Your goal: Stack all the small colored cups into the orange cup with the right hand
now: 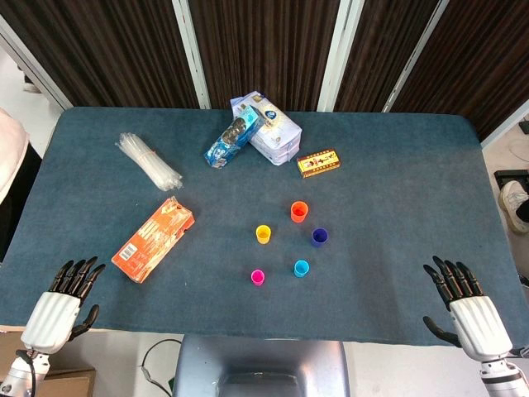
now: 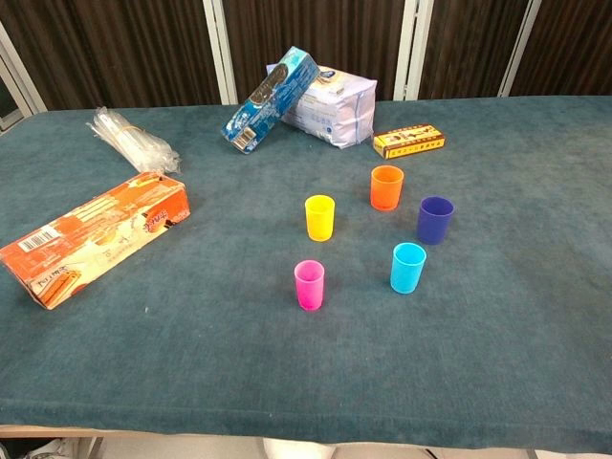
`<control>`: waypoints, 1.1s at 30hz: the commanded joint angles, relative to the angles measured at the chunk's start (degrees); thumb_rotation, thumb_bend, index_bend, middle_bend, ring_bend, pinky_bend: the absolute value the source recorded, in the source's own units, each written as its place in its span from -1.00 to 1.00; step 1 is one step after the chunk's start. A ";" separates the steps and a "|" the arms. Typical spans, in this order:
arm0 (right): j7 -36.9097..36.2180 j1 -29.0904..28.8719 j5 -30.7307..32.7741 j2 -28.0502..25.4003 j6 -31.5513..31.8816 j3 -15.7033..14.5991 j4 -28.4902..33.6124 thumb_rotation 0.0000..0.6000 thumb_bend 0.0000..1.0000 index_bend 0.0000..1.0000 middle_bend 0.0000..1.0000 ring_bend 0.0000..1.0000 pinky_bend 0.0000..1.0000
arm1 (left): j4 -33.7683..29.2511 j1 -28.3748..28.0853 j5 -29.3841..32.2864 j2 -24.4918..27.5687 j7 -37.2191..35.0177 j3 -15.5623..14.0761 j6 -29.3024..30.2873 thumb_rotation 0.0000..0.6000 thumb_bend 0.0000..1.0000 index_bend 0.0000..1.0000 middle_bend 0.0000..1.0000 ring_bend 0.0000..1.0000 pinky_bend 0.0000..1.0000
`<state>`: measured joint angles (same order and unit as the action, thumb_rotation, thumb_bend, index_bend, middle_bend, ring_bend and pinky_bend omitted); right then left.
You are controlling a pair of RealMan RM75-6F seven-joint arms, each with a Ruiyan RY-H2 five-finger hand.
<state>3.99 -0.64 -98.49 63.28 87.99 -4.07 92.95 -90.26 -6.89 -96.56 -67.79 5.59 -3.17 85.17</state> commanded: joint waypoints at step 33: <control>21.02 -34.72 28.56 17.54 -40.87 17.00 -10.39 1.00 -0.27 -0.31 -1.00 -1.00 -1.00 | 0.73 -1.21 1.75 -0.60 -0.64 0.83 -1.65 1.00 -0.08 -1.00 -1.00 -1.00 -0.90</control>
<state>25.16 -35.23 -70.07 80.65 47.31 13.04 82.70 -89.54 -8.10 -94.80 -68.40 4.94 -2.34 83.51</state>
